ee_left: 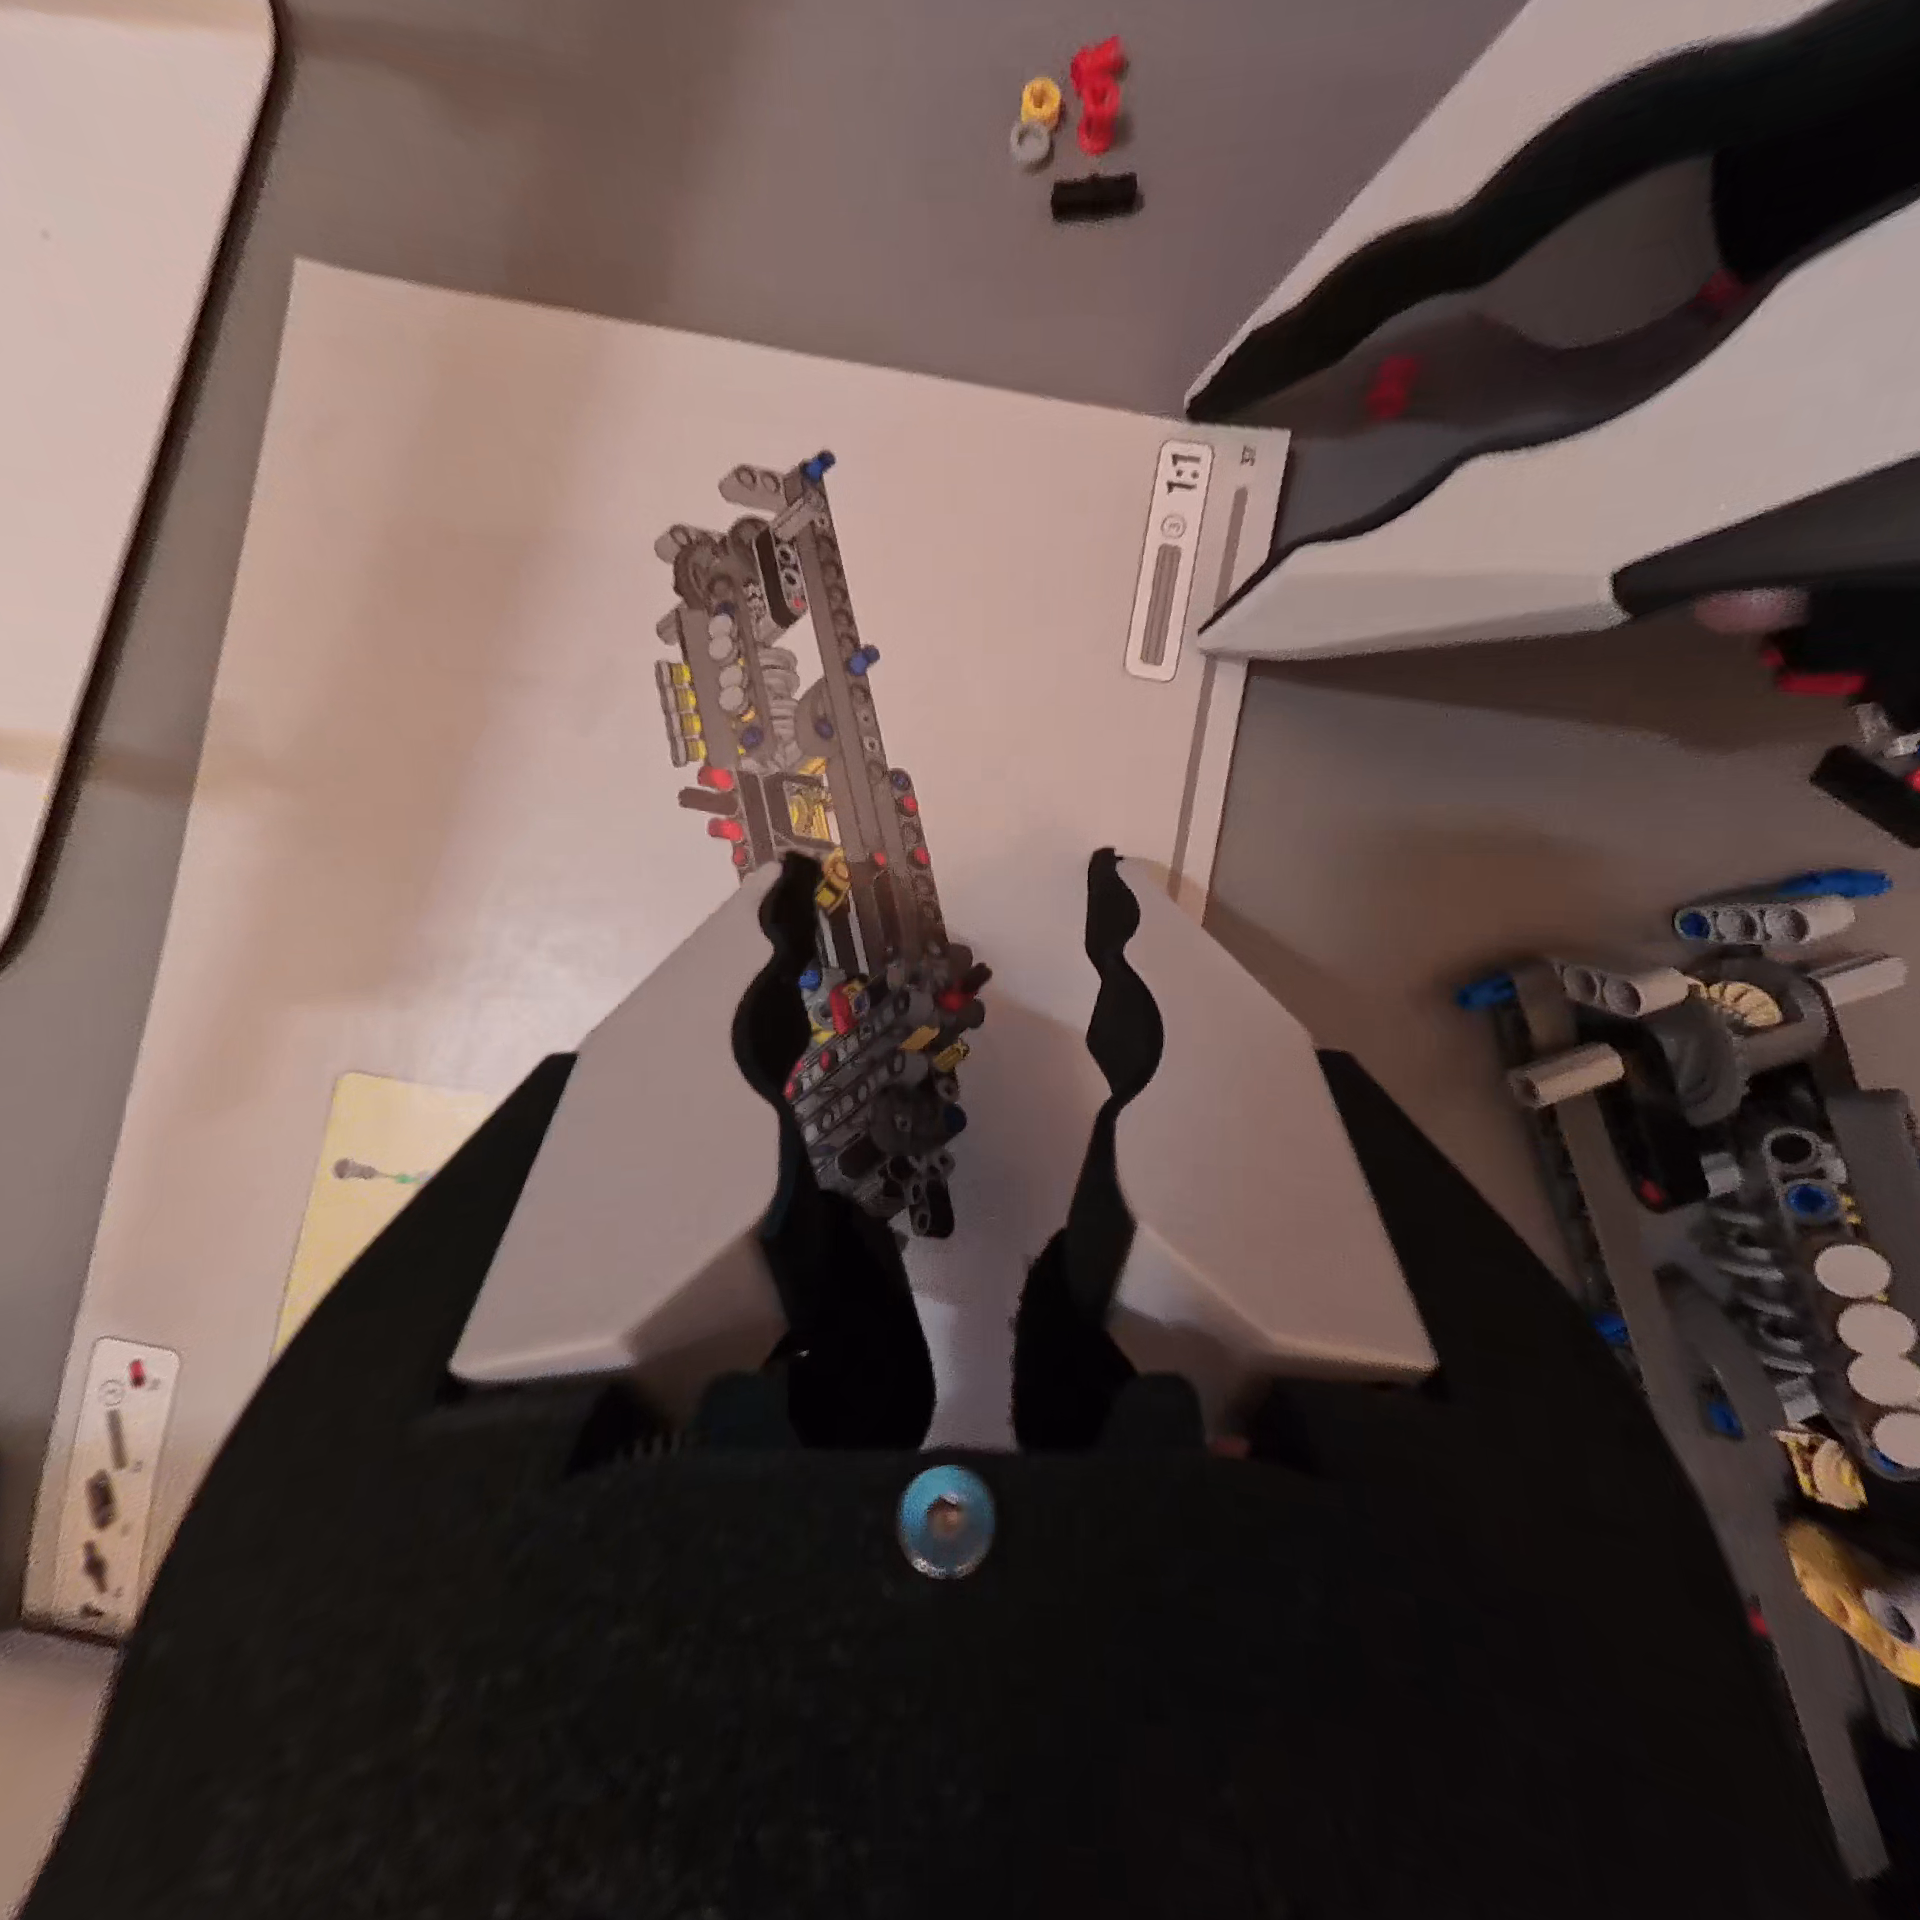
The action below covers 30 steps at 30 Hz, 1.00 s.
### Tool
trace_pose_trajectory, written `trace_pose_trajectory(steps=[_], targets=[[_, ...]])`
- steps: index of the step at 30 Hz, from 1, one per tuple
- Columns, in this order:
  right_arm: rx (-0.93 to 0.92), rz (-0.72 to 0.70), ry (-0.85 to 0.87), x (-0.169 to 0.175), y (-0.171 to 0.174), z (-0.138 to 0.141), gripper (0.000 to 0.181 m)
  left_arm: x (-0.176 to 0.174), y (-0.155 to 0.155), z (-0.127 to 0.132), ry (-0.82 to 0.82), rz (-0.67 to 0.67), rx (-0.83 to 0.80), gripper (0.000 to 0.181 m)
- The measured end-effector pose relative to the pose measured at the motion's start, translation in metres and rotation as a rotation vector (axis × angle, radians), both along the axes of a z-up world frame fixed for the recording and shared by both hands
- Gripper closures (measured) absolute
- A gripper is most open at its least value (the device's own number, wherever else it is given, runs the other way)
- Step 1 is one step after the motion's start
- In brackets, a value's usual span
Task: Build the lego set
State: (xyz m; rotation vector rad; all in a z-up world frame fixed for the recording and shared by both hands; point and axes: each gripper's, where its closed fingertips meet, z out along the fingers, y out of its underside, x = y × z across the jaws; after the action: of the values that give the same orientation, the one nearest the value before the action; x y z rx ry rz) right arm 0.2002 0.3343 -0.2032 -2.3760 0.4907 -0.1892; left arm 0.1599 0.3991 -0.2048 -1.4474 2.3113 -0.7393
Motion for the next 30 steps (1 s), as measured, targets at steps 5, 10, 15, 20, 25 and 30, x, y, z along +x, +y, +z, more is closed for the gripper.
trace_pose_trajectory(steps=[5,10,15,20,25,30], targets=[[-0.011,-0.024,-0.046,0.005,-0.005,0.003,0.159,0.0,-0.001,0.001,-0.007,0.028,-0.028,0.133],[-0.089,0.011,-0.275,0.011,-0.009,0.01,0.181,0.014,-0.005,0.007,0.03,0.188,-0.263,0.14],[0.027,0.052,-0.201,-0.005,0.004,0.025,0.181,0.02,0.0,0.008,0.031,0.277,-0.376,0.153],[0.09,0.17,-0.204,-0.03,0.018,0.034,0.181,0.024,-0.013,0.022,0.049,0.304,-0.584,0.13],[0.11,0.226,-0.139,-0.052,0.028,0.029,0.181,0.028,-0.027,0.031,0.098,0.309,-0.809,0.141],[0.09,0.194,-0.185,-0.036,0.02,0.025,0.181,0.03,-0.025,0.025,0.074,0.316,-0.722,0.161]])
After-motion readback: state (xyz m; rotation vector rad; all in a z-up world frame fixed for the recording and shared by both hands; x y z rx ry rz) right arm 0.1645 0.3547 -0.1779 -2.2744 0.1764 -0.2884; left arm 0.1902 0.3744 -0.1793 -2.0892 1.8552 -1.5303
